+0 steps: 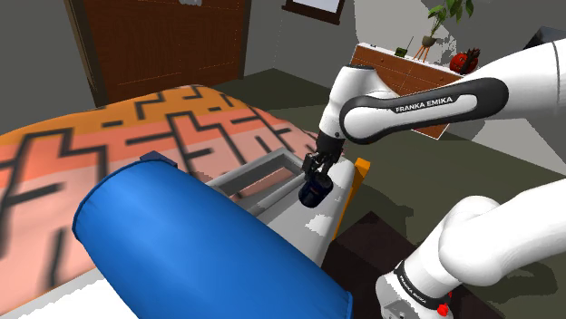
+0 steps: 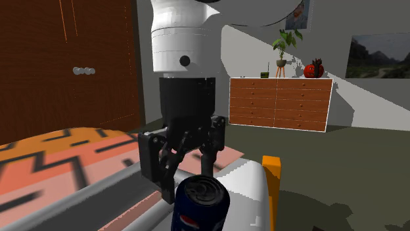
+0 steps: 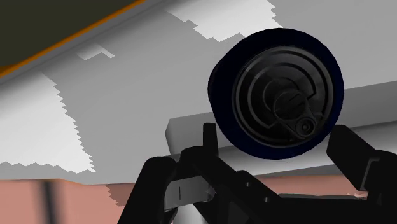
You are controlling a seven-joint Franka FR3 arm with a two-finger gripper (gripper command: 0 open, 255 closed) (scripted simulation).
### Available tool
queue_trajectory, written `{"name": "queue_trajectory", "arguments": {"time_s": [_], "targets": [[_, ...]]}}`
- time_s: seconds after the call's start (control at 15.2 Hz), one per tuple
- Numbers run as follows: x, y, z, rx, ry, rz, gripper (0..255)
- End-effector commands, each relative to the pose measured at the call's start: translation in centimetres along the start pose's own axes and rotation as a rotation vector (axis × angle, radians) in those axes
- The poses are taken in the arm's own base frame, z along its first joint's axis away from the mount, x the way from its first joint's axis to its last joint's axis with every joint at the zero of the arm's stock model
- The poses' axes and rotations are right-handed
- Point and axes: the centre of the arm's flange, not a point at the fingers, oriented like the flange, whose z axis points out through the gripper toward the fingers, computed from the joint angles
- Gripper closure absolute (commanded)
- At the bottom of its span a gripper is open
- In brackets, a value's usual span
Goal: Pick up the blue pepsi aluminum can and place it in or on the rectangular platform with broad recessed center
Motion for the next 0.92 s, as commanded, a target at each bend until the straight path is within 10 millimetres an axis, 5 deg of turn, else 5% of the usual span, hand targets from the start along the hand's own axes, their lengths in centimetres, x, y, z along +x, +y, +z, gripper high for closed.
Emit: {"name": "queue_trajectory", "arguments": {"time_s": [0.0, 0.86], "targets": [[0.0, 0.0, -1.0, 0.0, 0.0, 0.0, 255], [0.0, -0.1, -7.9, 0.0, 0.0, 0.0, 255]]}}
